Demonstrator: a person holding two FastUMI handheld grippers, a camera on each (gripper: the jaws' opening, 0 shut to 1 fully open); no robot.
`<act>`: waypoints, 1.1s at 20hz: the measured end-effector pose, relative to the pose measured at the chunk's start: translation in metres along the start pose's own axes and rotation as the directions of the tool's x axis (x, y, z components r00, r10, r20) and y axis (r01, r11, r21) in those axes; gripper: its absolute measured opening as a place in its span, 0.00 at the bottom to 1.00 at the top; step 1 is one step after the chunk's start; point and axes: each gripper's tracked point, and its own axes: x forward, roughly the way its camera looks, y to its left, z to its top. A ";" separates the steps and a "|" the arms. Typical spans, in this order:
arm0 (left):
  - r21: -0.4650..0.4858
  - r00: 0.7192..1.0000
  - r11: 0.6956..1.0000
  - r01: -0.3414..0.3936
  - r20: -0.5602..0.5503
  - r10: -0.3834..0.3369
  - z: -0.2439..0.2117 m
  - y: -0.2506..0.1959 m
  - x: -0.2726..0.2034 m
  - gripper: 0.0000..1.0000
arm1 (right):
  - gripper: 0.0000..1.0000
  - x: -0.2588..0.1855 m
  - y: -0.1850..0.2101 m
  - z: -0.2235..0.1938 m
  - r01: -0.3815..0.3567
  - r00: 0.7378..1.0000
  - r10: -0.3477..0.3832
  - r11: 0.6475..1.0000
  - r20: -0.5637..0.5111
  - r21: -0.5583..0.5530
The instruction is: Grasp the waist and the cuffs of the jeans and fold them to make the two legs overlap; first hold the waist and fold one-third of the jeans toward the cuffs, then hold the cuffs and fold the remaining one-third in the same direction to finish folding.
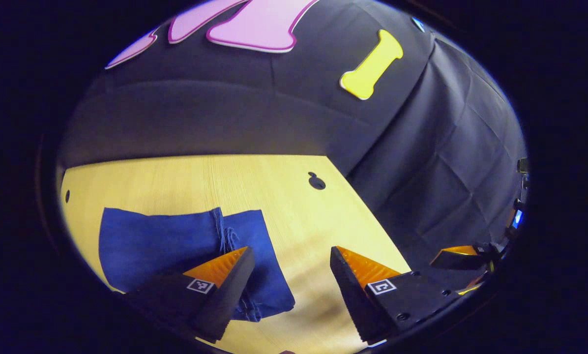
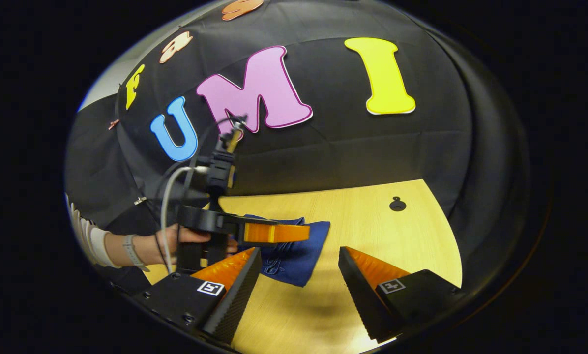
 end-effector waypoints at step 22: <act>-0.024 0.771 0.924 -0.381 0.543 0.332 -0.093 -0.055 -0.428 0.96 | 0.97 -0.246 0.159 0.083 0.260 0.895 -0.160 0.945 0.415 -0.196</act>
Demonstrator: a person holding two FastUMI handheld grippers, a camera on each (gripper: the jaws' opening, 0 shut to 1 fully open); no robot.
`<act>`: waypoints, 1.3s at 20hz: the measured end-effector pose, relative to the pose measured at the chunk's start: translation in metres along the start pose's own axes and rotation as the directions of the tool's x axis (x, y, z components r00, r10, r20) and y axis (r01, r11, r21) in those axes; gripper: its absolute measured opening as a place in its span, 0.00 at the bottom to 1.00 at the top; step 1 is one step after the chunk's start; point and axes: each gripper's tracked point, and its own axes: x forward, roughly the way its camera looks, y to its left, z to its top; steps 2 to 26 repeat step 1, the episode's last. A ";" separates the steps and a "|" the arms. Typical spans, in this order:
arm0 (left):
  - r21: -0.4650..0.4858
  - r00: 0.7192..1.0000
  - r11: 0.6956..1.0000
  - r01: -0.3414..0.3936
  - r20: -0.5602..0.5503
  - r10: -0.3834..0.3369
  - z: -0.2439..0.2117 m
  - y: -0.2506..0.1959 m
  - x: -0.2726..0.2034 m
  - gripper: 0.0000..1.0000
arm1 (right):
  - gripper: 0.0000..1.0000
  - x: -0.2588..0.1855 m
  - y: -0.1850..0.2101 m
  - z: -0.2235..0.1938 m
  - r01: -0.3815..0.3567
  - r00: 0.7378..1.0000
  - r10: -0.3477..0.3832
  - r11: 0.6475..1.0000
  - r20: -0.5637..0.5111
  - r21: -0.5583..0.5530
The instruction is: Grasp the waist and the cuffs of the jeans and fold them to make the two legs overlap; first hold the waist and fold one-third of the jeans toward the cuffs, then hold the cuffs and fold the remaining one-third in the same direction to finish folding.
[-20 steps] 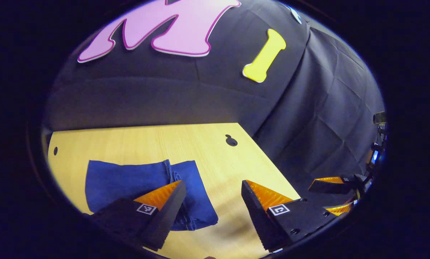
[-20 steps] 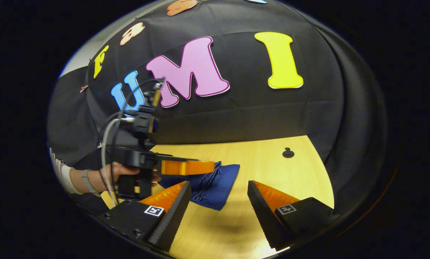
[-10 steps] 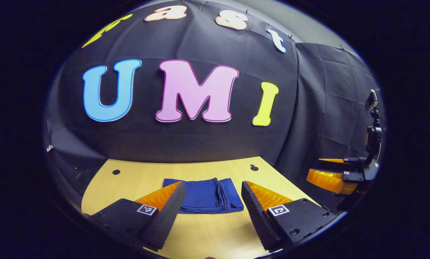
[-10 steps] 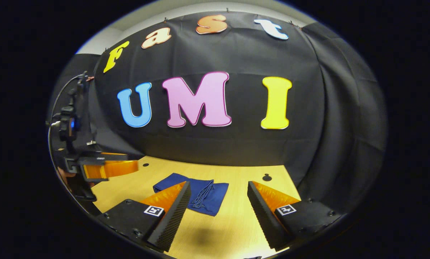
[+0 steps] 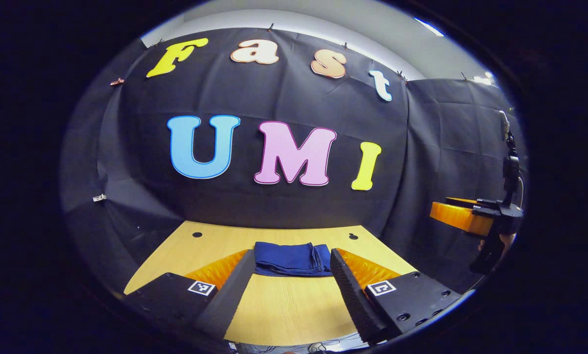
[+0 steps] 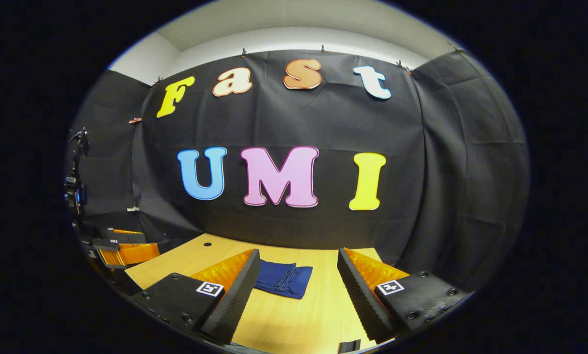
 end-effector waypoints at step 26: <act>0.009 1.000 1.000 -0.008 0.013 0.008 0.003 0.003 -0.006 0.96 | 0.96 -0.007 0.002 0.007 0.004 1.000 -0.004 1.000 0.014 -0.014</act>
